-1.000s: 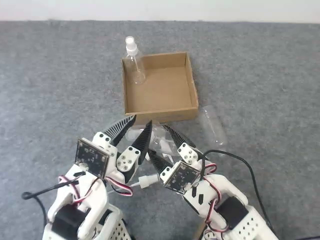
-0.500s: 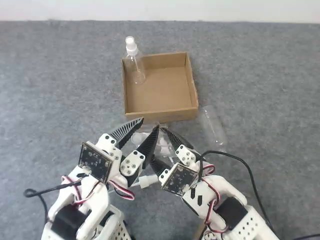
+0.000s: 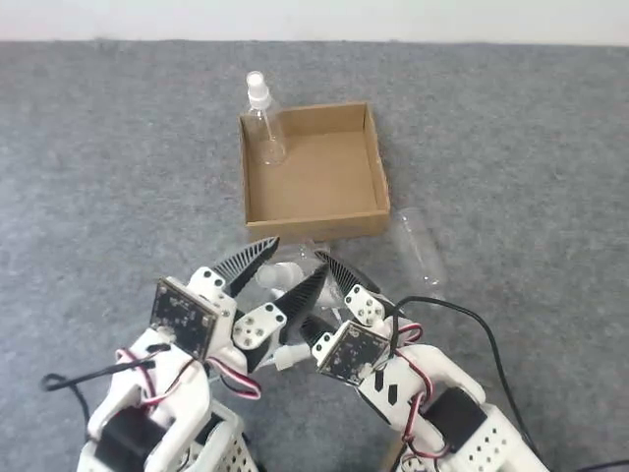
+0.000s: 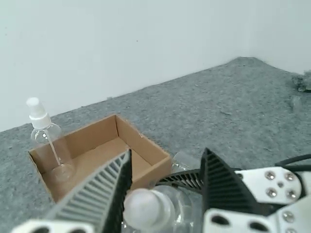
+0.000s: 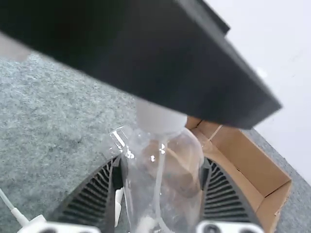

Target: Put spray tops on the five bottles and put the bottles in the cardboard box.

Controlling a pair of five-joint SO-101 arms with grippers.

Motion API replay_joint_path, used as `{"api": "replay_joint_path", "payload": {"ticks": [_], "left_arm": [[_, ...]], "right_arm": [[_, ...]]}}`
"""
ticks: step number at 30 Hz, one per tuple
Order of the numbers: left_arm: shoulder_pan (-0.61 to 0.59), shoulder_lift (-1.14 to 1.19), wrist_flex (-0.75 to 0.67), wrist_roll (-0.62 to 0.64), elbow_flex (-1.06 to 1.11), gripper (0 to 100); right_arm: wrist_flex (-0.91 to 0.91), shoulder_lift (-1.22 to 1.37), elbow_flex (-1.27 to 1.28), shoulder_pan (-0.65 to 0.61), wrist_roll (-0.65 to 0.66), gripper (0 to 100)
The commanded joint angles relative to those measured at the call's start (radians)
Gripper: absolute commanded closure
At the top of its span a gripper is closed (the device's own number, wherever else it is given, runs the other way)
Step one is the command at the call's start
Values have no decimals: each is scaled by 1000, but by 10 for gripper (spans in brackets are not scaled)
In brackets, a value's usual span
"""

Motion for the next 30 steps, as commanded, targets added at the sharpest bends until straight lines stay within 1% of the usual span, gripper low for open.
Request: {"api": "replay_joint_path", "payload": {"ticks": [1, 5, 9, 14, 16, 19, 22, 24, 28, 30], "left_arm": [[-60, -2, 25, 20, -68, 783], [-152, -2, -6, 21, -71, 783], [-206, -2, -20, 32, -71, 783], [-269, -2, -17, 115, -101, 783], [-311, -2, -15, 147, -113, 783], [-413, -2, -28, 226, -114, 783], [-477, -2, -57, 276, -104, 783], [-494, -2, -68, 292, -94, 783], [-491, -2, -103, 288, -53, 783], [-491, -2, -130, 288, -22, 783]], "right_arm": [[-7, -25, -20, -16, 9, 898], [-8, -25, -20, -16, 5, 898], [-10, -25, -18, -16, 3, 898], [-10, -25, -18, -15, 3, 898], [-13, -25, -20, 4, 2, 898], [-42, -25, -28, 45, -60, 898], [-70, -25, -28, 74, -106, 898], [-74, -25, -28, 76, -110, 898], [-65, -25, -48, 71, -114, 898], [-61, -27, -54, 71, -149, 898]]}}
